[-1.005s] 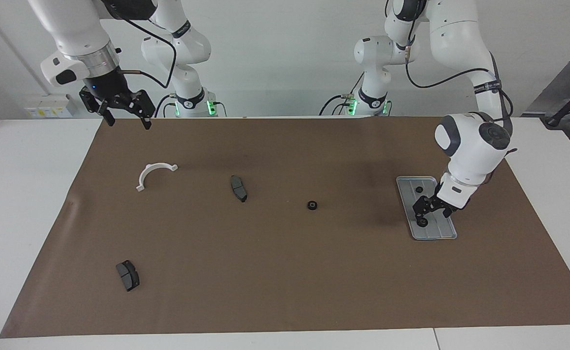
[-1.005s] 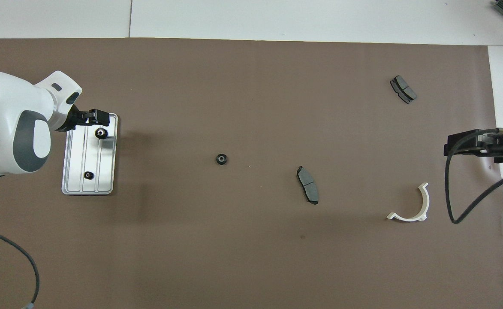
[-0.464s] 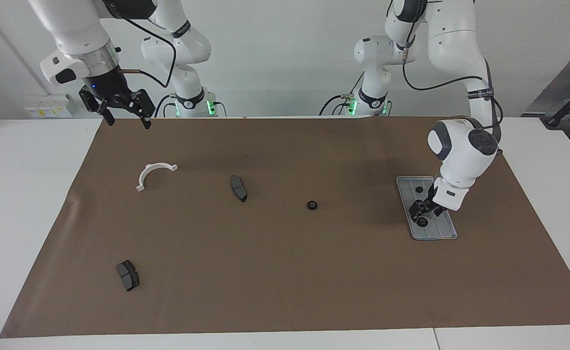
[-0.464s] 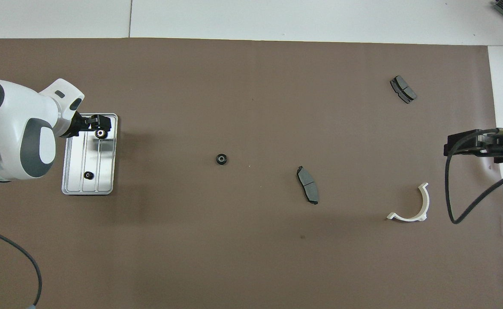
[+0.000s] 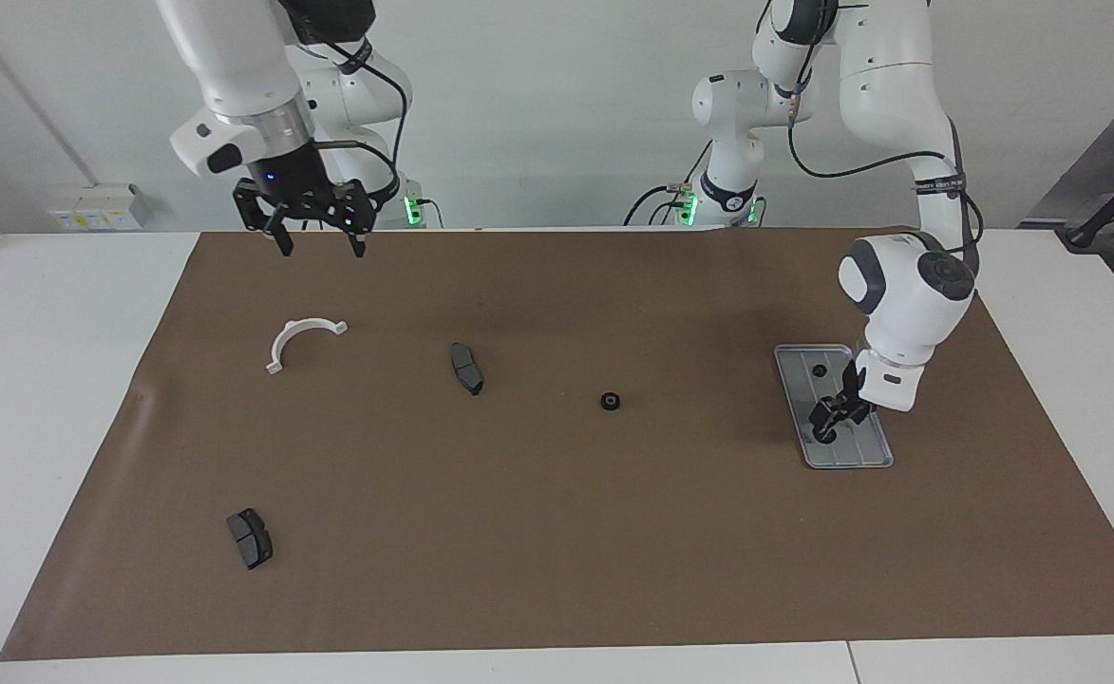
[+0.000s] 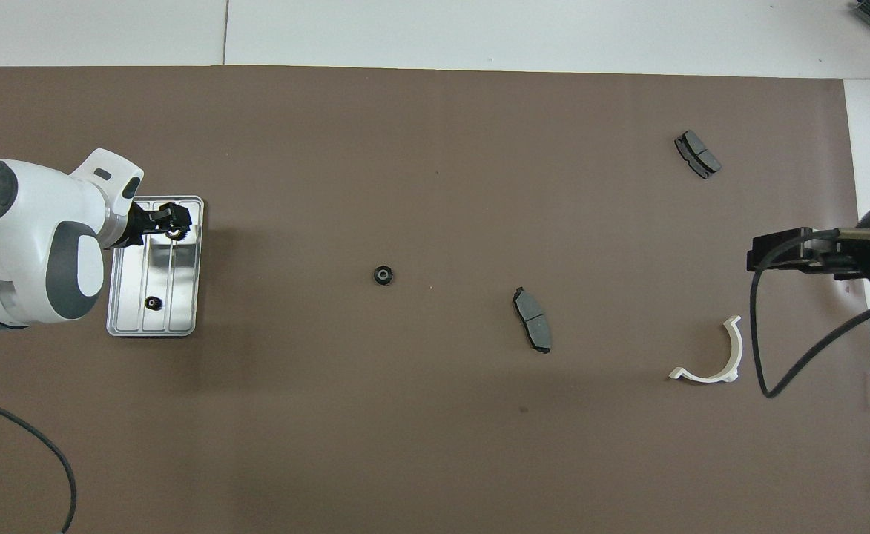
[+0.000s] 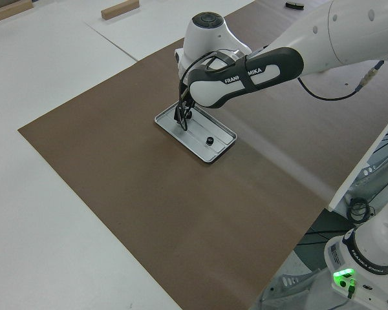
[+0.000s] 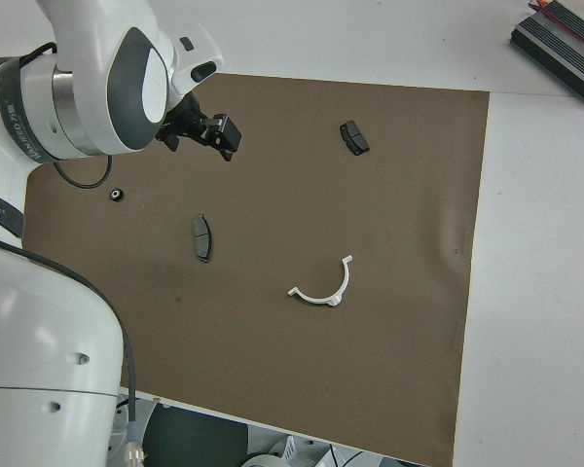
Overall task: Place bearing gear from tray to pile
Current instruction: 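Return the left gripper to the tray while the right gripper reaches the bearing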
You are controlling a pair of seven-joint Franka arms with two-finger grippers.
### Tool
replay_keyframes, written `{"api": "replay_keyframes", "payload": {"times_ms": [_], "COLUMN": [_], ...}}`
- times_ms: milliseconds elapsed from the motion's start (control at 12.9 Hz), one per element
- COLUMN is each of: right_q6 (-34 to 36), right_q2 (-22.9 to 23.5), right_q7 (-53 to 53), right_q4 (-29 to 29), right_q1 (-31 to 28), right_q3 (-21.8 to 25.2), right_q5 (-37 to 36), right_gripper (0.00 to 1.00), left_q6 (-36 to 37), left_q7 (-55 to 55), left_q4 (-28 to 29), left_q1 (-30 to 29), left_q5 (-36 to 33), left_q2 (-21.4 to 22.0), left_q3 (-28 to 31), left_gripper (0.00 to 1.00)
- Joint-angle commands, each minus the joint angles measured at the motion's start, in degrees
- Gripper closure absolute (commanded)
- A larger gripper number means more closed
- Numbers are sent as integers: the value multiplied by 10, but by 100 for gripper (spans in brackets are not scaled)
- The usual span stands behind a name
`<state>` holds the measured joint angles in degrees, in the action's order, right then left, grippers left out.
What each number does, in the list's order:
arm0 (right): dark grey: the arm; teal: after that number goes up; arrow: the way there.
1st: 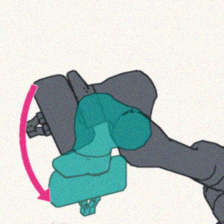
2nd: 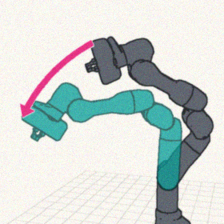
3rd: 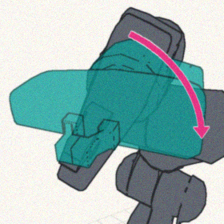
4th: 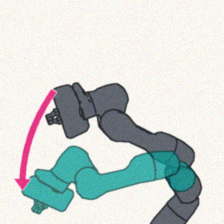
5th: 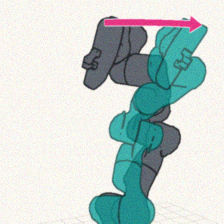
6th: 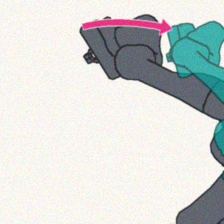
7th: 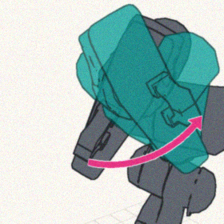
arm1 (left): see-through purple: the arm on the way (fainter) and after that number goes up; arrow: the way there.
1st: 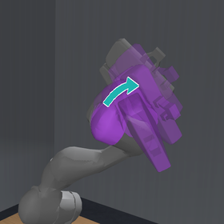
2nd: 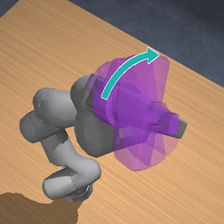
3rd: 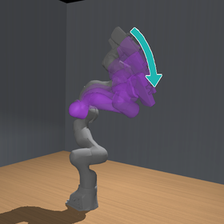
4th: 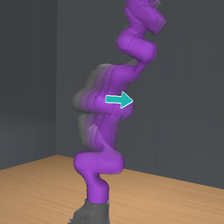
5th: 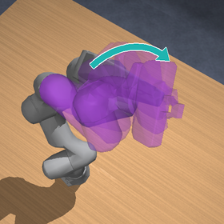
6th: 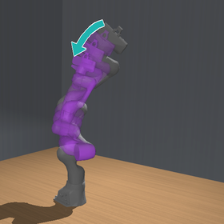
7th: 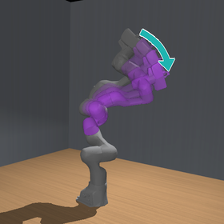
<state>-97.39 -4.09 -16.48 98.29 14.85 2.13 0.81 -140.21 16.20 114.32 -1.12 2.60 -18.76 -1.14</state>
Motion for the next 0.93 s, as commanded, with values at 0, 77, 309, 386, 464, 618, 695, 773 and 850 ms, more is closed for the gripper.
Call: {"api": "replay_keyframes", "payload": {"times_ms": [0, 77, 309, 386, 464, 618, 695, 773, 850], "right_q6": [-41, -66, -135, -161, -183, -227, -247, -263, -270], "right_q2": [37, 58, 120, 149, 176, 209, 232, 249, 261], "right_q7": [-16, -37, -115, -140, -162, -177, -181, -192, -205], "right_q4": [2, 1, -7, -17, -27, -34, -42, -45, -45], "right_q1": [32, 48, 118, 141, 160, 182, 201, 216, 219], "right_q3": [1, 0, 0, 0, 0, 0, 0, 0, 0], "right_q5": [31, 38, 32, 29, 20, 16, 14, 9, -4], "right_gripper": [0, 0, 0, 0, 0, 0, 0, 0, 0], "left_q6": [-34, -41, -44, -48, -48, -48, -48, -47, -46], "left_q7": [22, 23, 30, 30, 30, 31, 31, 31, 31], "left_q4": [16, 20, 20, 20, 20, 20, 20, 20, 20], "left_q1": [1, 2, 4, 9, 9, 16, 17, 19, 20], "left_q5": [-8, -8, -8, -8, -8, -8, -8, -8, -8], "left_q2": [-5, -5, -7, -7, -10, -10, -10, -11, -10], "left_q3": [-3, -3, -3, -3, -3, -2, -2, -2, -2], "left_gripper": [19, 19, 19, 20, 21, 24, 25, 26, 27]}}
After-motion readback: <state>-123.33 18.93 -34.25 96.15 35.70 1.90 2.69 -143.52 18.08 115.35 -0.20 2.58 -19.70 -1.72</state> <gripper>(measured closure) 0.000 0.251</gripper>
